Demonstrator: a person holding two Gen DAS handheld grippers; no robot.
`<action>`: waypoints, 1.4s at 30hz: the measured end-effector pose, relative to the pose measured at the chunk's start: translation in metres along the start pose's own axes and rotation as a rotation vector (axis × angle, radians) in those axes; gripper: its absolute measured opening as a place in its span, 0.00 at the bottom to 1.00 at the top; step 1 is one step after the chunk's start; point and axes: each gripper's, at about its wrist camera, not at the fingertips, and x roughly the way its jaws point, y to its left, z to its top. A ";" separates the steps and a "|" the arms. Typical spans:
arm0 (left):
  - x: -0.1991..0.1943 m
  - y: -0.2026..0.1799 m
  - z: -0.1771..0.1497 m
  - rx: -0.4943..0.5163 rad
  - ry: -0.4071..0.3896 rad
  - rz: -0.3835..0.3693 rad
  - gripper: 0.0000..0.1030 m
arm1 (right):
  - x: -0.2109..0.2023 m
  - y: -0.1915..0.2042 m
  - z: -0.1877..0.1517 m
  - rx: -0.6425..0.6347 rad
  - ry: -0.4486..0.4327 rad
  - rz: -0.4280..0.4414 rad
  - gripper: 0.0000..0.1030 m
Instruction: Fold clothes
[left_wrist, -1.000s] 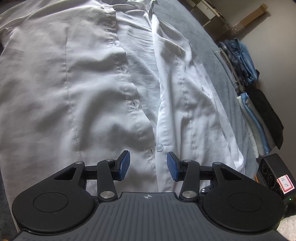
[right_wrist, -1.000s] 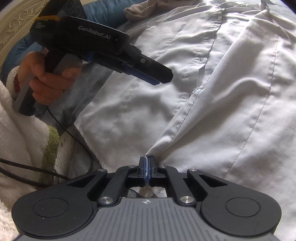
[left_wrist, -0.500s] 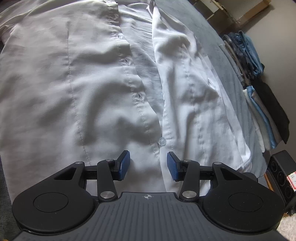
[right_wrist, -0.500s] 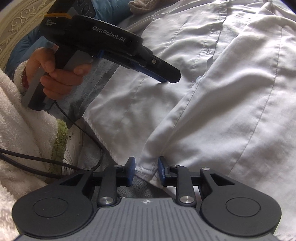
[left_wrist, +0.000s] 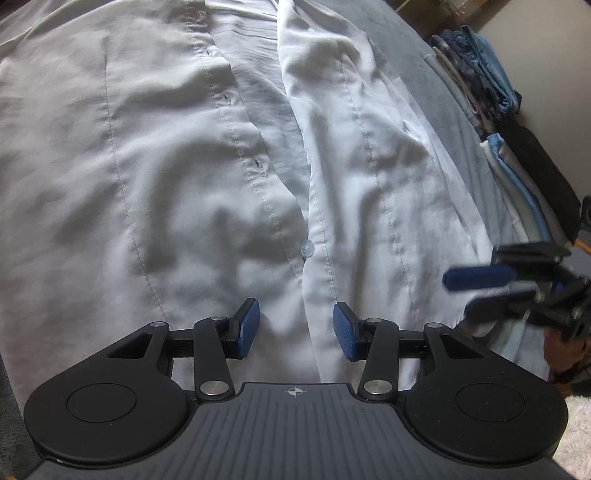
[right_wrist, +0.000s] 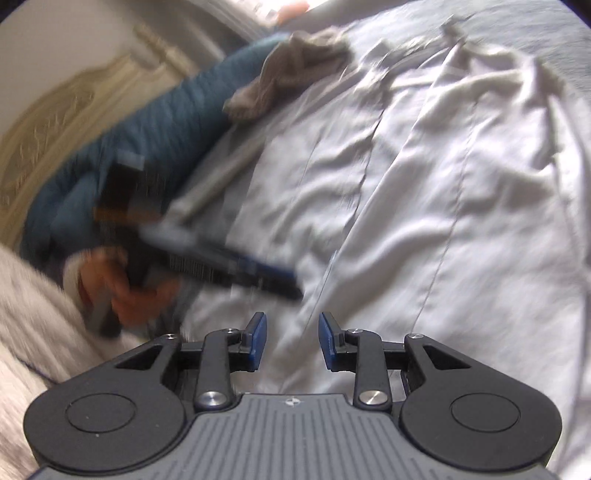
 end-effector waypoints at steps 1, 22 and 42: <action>0.001 0.000 -0.001 0.005 0.007 -0.003 0.43 | -0.005 -0.004 0.006 0.030 -0.031 -0.001 0.32; 0.012 -0.019 -0.006 0.180 -0.013 -0.038 0.08 | 0.042 -0.018 0.155 0.096 -0.220 -0.290 0.32; 0.026 -0.006 0.003 0.174 0.038 -0.202 0.03 | 0.197 -0.088 0.325 -0.094 -0.277 -0.824 0.19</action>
